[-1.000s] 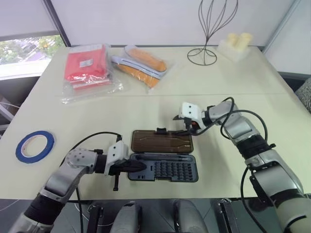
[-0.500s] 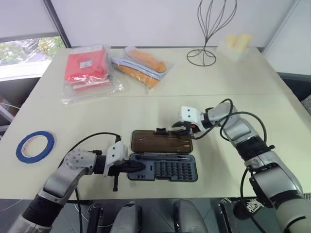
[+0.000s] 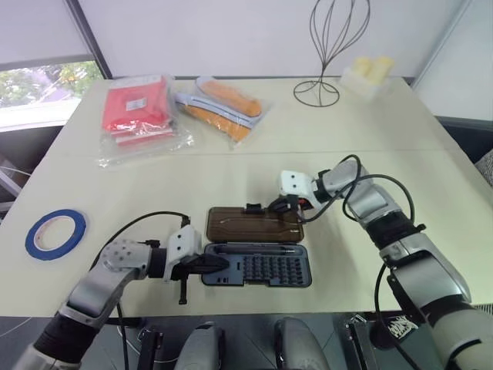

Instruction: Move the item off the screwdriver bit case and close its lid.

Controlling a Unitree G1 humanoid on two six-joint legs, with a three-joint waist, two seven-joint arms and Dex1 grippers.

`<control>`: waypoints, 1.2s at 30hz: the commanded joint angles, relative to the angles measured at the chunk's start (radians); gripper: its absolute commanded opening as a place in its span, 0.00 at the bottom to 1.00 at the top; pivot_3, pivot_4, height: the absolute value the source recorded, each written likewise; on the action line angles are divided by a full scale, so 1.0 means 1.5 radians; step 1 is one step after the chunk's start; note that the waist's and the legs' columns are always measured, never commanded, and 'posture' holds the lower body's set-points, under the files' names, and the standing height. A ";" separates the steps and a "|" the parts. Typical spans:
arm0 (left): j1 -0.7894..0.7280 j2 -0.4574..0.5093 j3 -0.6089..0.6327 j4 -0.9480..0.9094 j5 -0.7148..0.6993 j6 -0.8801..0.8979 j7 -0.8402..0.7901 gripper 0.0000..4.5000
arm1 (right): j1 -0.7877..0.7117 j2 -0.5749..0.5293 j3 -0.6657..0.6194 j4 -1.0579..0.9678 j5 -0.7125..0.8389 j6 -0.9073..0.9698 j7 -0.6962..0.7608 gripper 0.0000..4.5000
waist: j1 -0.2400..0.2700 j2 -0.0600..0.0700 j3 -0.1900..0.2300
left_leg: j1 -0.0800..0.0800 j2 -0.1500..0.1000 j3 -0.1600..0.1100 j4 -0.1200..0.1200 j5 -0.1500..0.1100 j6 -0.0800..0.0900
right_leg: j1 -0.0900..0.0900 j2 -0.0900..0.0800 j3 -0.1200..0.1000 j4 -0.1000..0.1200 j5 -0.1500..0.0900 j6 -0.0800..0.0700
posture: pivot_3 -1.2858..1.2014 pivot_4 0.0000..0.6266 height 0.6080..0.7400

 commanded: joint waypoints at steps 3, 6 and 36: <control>0.011 0.006 0.023 0.004 0.001 0.023 0.019 0.00 | 0.028 -0.024 0.013 -0.053 -0.066 -0.060 -0.055 0.04 | 0.001 0.000 0.000 | 0.000 0.000 0.000 0.000 0.000 0.000 | 0.000 0.000 0.000 0.000 0.000 0.000 | 0.52 0.24 1.00; 0.006 0.002 0.039 0.004 -0.010 0.037 0.028 0.00 | 0.042 -0.032 0.004 -0.088 -0.100 -0.081 -0.114 0.04 | 0.000 0.000 0.000 | 0.000 0.000 0.000 0.000 0.000 0.000 | 0.000 0.000 0.000 0.000 0.000 0.000 | 0.52 0.24 1.00; -0.151 -0.038 0.232 0.133 -0.162 0.197 0.110 0.00 | 0.216 -0.083 -0.064 -0.501 -0.174 0.045 -0.264 0.04 | 0.006 -0.001 0.001 | -0.003 0.000 -0.001 0.000 0.000 0.000 | -0.002 0.000 0.000 -0.001 0.000 0.000 | 0.52 0.24 1.00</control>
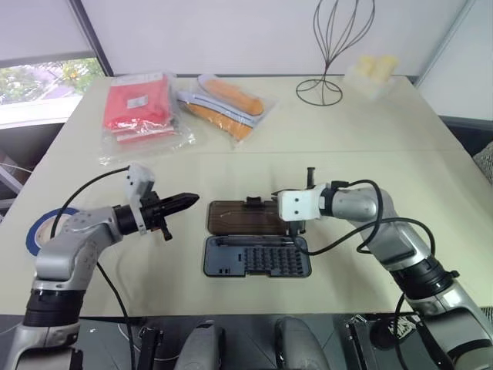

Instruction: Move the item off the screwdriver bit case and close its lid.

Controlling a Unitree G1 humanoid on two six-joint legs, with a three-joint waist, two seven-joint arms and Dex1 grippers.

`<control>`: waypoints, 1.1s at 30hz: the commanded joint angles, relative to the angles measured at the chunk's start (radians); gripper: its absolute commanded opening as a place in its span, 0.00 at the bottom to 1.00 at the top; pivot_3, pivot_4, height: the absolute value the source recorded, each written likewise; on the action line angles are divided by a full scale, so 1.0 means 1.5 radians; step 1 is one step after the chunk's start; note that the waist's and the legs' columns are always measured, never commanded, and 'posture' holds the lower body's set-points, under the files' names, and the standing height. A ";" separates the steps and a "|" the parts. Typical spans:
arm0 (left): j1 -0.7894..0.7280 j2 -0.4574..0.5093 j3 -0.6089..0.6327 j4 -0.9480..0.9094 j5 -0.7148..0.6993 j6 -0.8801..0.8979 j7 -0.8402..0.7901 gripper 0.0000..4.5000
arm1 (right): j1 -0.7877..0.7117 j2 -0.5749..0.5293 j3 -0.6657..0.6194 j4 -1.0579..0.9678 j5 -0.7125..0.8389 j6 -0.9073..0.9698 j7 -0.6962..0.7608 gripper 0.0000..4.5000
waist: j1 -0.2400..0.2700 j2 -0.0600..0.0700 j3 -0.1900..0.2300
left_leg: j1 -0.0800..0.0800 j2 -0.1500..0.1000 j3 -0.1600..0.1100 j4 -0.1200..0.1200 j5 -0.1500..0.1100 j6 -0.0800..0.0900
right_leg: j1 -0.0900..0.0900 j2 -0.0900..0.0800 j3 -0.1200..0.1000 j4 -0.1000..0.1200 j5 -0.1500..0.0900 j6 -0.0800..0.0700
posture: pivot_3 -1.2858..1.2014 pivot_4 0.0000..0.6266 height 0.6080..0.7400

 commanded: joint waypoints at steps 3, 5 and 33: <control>-0.028 -0.005 -0.006 0.032 0.024 -0.026 -0.010 0.00 | -0.006 0.001 -0.018 -0.033 0.004 0.017 -0.002 0.04 | 0.001 0.000 0.000 | 0.000 0.000 0.000 0.000 0.000 0.000 | 0.000 0.000 0.000 0.000 0.000 0.000 | 0.52 0.24 1.00; -0.029 -0.010 -0.013 0.019 0.021 -0.019 -0.016 0.00 | -0.009 0.012 -0.022 -0.027 0.016 0.037 -0.001 0.04 | 0.001 0.000 0.000 | 0.000 0.000 0.000 0.000 0.000 0.000 | 0.000 0.000 0.000 0.000 0.000 0.000 | 0.52 0.24 1.00; 0.100 0.040 -0.159 -0.131 0.078 -0.022 -0.119 0.00 | -0.209 0.046 0.019 0.278 0.142 0.105 0.164 0.69 | -0.001 0.001 0.001 | -0.001 0.000 0.000 -0.001 0.000 0.000 | 0.000 0.000 0.000 -0.003 0.000 0.000 | 0.52 0.24 1.00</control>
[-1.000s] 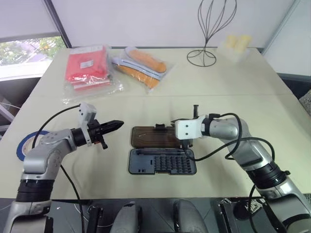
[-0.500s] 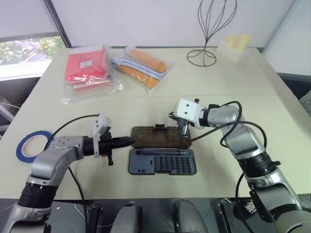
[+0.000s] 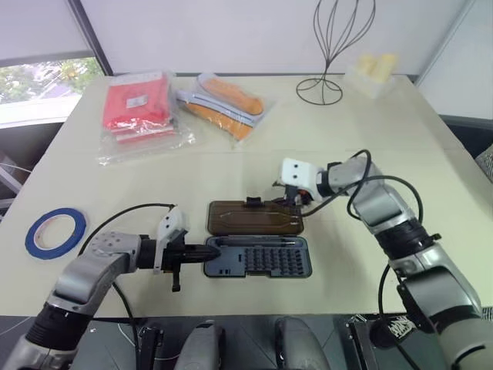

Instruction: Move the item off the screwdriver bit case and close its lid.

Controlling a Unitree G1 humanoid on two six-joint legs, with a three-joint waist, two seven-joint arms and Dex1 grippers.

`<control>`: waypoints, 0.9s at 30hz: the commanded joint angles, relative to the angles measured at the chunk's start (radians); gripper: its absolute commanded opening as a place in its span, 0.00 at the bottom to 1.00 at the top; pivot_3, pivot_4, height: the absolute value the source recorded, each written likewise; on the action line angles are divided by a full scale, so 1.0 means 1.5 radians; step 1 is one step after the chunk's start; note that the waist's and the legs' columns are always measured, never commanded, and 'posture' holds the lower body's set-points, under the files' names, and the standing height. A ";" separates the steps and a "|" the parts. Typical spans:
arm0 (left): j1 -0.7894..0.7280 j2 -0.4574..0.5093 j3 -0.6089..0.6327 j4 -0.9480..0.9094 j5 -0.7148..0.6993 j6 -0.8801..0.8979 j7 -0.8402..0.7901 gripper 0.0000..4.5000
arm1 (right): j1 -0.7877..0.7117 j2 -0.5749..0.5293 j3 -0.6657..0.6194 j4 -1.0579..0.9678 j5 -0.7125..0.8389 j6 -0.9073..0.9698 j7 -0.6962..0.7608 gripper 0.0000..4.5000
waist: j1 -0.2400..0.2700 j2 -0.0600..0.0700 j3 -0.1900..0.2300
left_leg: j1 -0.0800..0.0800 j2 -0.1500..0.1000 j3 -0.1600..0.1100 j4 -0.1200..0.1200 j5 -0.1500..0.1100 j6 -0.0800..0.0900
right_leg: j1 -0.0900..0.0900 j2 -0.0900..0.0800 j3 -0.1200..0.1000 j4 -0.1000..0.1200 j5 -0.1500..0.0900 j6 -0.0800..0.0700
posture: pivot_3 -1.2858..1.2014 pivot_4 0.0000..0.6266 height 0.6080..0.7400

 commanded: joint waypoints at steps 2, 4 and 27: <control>0.003 -0.007 -0.004 -0.017 0.007 -0.020 0.003 0.00 | -0.039 0.002 0.007 0.056 -0.003 -0.049 0.018 0.74 | 0.000 0.000 0.000 | 0.000 0.000 0.000 0.000 0.000 0.000 | 0.000 0.000 0.000 0.000 0.000 0.000 | 0.52 0.24 1.00; 0.002 -0.010 -0.007 -0.013 0.011 -0.023 0.004 0.00 | -0.049 0.008 0.010 0.085 -0.003 -0.058 0.023 0.74 | 0.000 0.000 0.000 | 0.000 0.000 0.000 0.000 0.000 0.000 | 0.000 0.000 0.000 -0.001 0.000 0.000 | 0.52 0.24 1.00; 0.009 -0.016 -0.050 0.012 0.072 -0.076 0.001 0.00 | -0.087 0.056 0.031 0.253 -0.029 -0.124 0.064 0.63 | -0.001 0.001 0.000 | 0.000 0.000 0.000 0.000 0.000 0.000 | 0.001 0.000 0.000 -0.001 0.000 0.000 | 0.52 0.24 1.00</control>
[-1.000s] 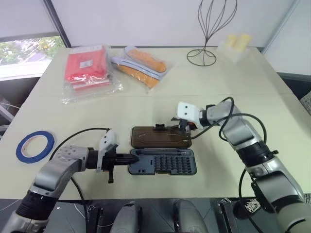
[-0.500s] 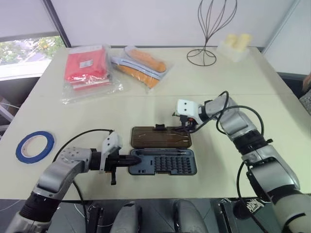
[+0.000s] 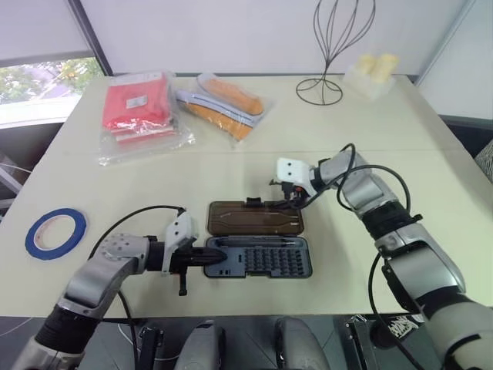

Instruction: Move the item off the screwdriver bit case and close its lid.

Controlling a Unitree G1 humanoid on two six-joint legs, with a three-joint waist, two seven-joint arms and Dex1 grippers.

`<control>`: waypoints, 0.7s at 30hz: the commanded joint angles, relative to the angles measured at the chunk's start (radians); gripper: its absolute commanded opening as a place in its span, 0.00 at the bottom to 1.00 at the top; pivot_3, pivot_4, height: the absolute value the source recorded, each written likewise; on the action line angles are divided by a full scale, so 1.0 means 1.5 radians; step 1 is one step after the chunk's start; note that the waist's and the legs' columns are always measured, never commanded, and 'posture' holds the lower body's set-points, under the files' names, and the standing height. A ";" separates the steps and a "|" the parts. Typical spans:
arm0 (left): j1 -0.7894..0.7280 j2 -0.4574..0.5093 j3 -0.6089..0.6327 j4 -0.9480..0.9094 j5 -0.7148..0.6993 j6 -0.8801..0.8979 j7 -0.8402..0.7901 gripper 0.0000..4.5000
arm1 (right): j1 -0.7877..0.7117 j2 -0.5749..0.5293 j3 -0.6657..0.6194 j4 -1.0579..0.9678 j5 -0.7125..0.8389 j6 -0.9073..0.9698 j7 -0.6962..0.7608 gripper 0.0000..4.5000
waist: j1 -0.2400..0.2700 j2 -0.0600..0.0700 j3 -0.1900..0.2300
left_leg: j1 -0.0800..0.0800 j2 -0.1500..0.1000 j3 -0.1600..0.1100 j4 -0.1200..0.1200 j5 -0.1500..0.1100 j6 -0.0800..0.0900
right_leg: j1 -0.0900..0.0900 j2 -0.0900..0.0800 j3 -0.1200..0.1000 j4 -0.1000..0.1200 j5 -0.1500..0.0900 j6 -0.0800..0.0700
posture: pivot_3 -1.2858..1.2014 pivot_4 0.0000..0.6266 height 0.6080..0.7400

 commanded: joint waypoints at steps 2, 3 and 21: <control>0.008 0.002 -0.015 0.012 0.019 -0.009 0.001 0.00 | 0.002 0.004 0.011 0.013 -0.012 -0.008 0.011 0.52 | 0.000 0.000 0.000 | 0.000 0.000 0.000 0.000 0.000 0.000 | 0.000 0.000 0.000 0.000 0.000 0.000 | 0.52 0.24 1.00; 0.008 0.002 -0.016 0.012 0.019 -0.010 0.002 0.00 | 0.004 0.004 0.011 0.011 -0.012 -0.007 0.013 0.41 | 0.000 0.000 0.000 | 0.000 0.000 0.000 0.000 0.000 0.000 | 0.000 0.000 0.000 0.000 0.000 0.000 | 0.52 0.24 1.00; 0.009 -0.004 -0.010 0.013 0.020 -0.017 0.024 0.00 | 0.034 0.004 0.024 -0.020 -0.014 -0.002 0.047 0.01 | -0.001 0.000 -0.001 | 0.002 0.000 0.000 0.000 0.000 0.000 | 0.002 0.000 0.000 0.000 0.000 0.000 | 0.52 0.24 1.00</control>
